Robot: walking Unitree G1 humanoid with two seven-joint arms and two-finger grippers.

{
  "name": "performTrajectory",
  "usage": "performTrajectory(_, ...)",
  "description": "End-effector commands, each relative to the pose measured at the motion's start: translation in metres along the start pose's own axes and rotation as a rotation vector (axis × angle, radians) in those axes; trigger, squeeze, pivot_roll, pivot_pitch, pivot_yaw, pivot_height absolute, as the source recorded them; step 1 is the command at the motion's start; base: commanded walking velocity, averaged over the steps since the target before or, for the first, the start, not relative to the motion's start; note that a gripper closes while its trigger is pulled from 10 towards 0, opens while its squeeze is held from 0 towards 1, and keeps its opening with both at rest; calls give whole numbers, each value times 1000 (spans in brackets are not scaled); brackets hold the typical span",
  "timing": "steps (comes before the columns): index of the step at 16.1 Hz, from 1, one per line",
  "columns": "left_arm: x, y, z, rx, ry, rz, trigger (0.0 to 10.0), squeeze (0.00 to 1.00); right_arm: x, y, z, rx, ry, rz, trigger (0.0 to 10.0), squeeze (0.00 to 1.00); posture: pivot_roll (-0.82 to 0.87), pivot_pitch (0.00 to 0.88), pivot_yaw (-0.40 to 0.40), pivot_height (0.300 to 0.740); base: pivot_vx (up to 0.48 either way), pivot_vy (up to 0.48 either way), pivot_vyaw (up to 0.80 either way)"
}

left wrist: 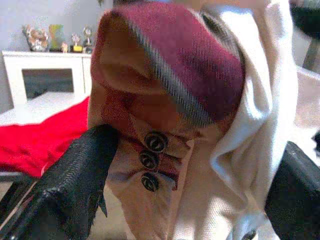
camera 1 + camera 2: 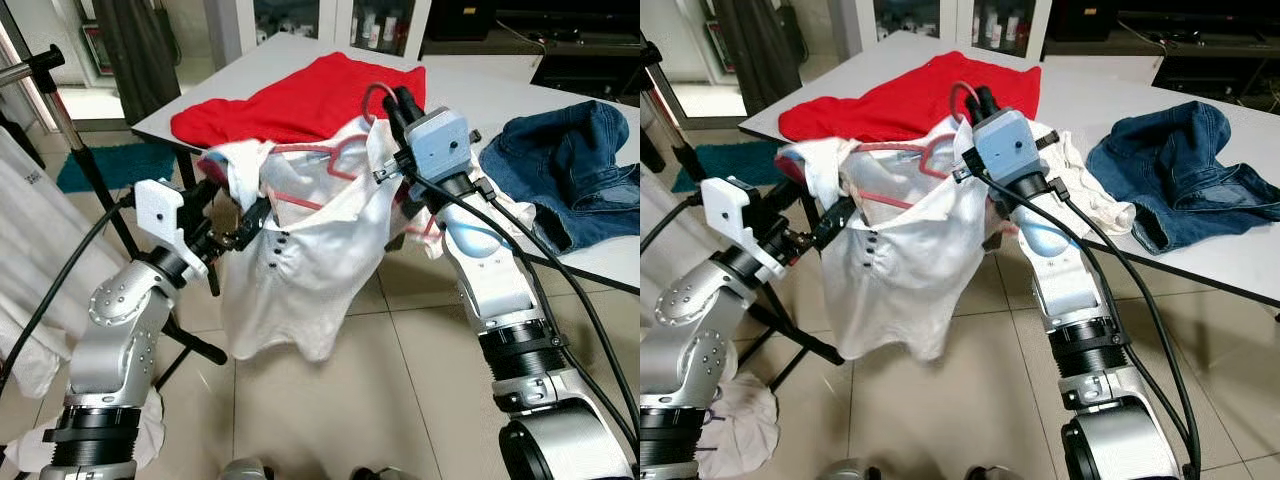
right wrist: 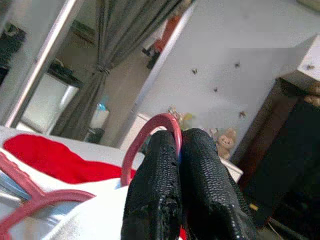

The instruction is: Hang hanger

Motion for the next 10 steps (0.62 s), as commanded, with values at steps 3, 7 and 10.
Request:
performTrajectory(3,27,20,-2,-150,101,20,10000,0,-8,1,5,-21,-50,-23,0,137,74,0,-33,740,0,0,0)
performTrajectory(7,12,24,-9,-228,-21,243,10000,0,-3,-5,7,9,-31,5,0,137,80,0,-37,740,0,0,0)
performTrajectory(10,18,16,-9,-208,-9,321,10000,0,-7,-4,6,15,-41,-4,0,137,81,0,-36,740,0,0,0)
Point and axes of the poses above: a point about 5 cm out from each wrist's last joint towards the gripper, its own z axis pointing out of the wrist towards the gripper, its own x axis along the axis of the wrist's last joint, y = z × x, the point moved 5 cm from there along z, pointing out of the wrist towards the gripper, and after that the axes turned 2 degrees about z, right-handed, at the moved point
